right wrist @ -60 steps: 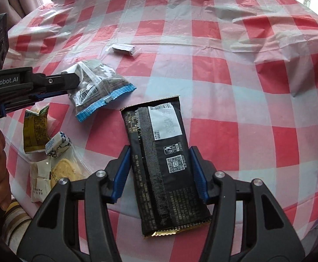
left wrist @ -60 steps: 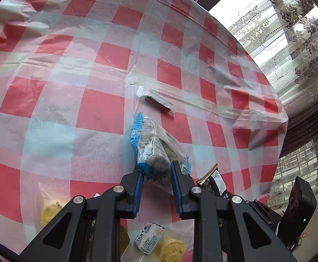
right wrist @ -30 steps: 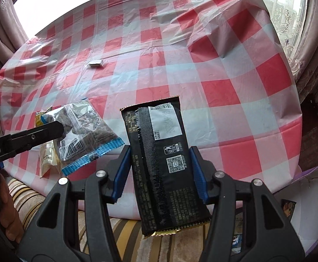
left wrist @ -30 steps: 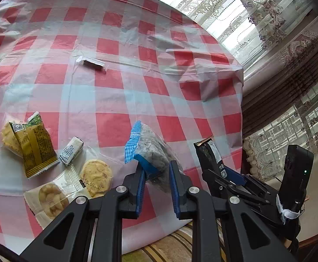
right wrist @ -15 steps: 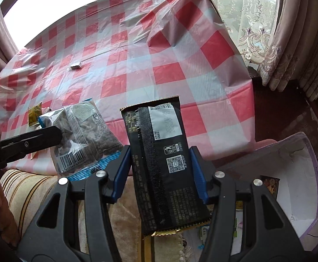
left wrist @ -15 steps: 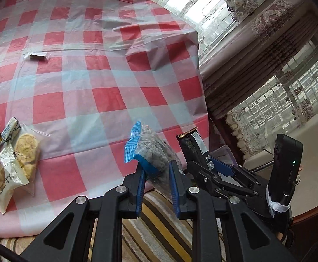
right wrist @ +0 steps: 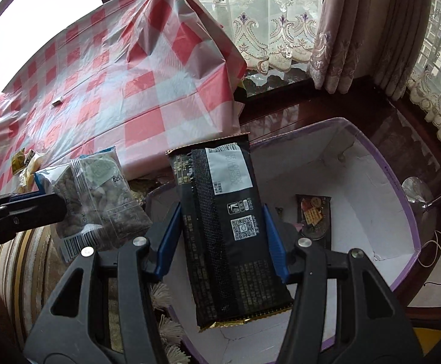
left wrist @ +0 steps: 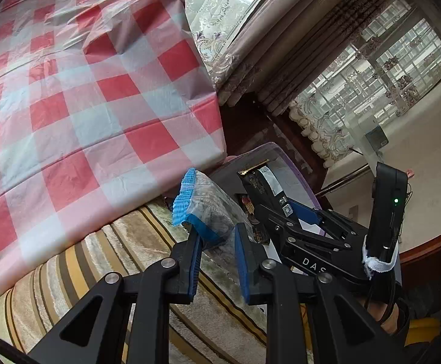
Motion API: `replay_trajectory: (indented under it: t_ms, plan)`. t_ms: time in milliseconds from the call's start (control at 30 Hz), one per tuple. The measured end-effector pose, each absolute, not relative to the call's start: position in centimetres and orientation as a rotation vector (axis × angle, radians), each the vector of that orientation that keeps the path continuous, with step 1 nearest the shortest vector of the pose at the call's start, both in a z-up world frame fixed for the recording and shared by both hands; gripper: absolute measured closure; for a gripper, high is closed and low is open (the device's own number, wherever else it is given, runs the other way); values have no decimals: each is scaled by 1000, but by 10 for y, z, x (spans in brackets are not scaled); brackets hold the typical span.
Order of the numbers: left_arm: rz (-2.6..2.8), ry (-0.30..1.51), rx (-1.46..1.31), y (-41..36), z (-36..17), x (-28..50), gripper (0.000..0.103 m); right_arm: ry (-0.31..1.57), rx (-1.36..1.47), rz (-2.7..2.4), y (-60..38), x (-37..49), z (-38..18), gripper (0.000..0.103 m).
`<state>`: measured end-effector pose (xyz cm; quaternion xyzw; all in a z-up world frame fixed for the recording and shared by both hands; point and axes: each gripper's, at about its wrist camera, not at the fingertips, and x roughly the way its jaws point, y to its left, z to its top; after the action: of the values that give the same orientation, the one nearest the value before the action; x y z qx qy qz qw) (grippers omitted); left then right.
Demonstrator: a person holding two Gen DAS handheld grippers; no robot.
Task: Organize snacks
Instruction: 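Carry both packages over the white box and open both tools to drop them, then move both open tools back to the remaining snacks on the table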
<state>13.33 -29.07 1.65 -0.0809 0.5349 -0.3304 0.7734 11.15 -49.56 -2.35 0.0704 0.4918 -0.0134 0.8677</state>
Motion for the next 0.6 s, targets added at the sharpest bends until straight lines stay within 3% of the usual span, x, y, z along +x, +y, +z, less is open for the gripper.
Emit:
replay_trajectory:
  t_ms: [367, 500, 600]
  plan:
    - [-808, 1285, -28, -357, -1, 88, 81, 1070, 194, -118, -543, 76, -36, 46]
    - [-849, 1364, -13, -370, -10, 81, 77, 1093, 180, -146, -550, 70, -37, 45]
    - [-846, 1378, -19, -368, -10, 81, 71, 1088, 187, -162, -556, 68, -36, 38]
